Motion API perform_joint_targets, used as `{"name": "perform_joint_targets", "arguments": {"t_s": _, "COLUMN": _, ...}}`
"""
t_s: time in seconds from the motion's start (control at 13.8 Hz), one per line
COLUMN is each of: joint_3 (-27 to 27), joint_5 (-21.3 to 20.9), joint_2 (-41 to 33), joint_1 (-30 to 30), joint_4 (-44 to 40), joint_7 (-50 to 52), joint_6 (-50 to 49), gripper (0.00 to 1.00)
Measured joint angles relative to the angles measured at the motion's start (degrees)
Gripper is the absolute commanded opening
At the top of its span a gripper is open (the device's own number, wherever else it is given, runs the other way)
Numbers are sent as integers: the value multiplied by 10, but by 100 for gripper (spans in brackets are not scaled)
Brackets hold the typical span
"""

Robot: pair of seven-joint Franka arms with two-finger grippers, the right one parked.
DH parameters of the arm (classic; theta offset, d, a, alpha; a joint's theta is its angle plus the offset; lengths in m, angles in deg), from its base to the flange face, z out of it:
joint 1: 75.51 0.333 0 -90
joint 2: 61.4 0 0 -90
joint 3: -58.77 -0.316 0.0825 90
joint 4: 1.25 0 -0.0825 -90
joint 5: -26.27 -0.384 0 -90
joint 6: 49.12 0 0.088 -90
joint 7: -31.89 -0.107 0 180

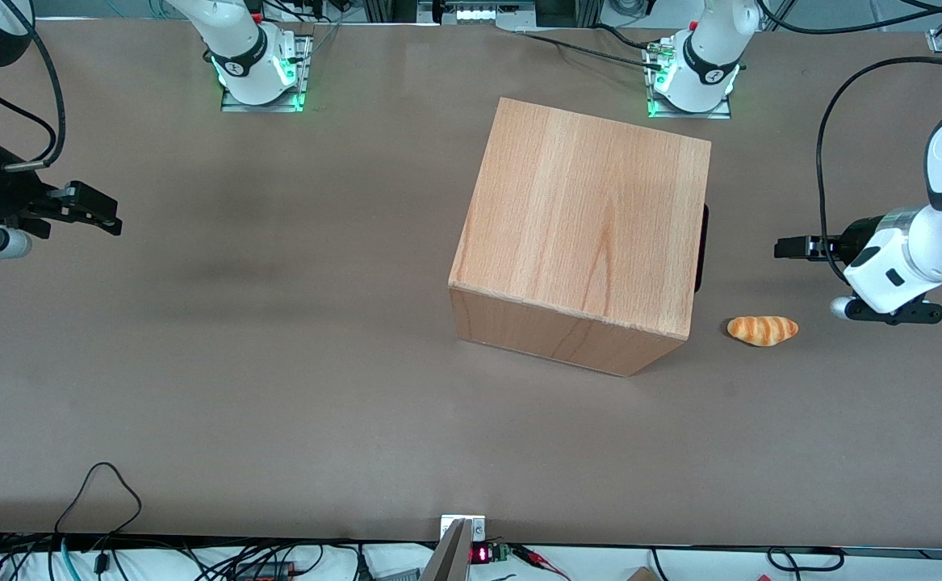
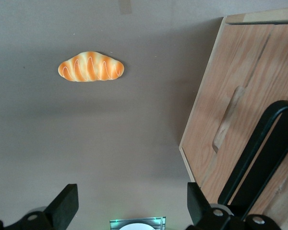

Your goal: Open top drawer with left arm

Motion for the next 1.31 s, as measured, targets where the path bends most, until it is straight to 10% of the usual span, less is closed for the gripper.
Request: {"name": "perform_joint_targets", "arguments": {"t_s": 1.31, "joint_3": 10, "joint_5": 87, "joint_2": 58, "joint_1": 3, "joint_4": -12, "joint_7": -112, "joint_6": -13, "gripper": 100}}
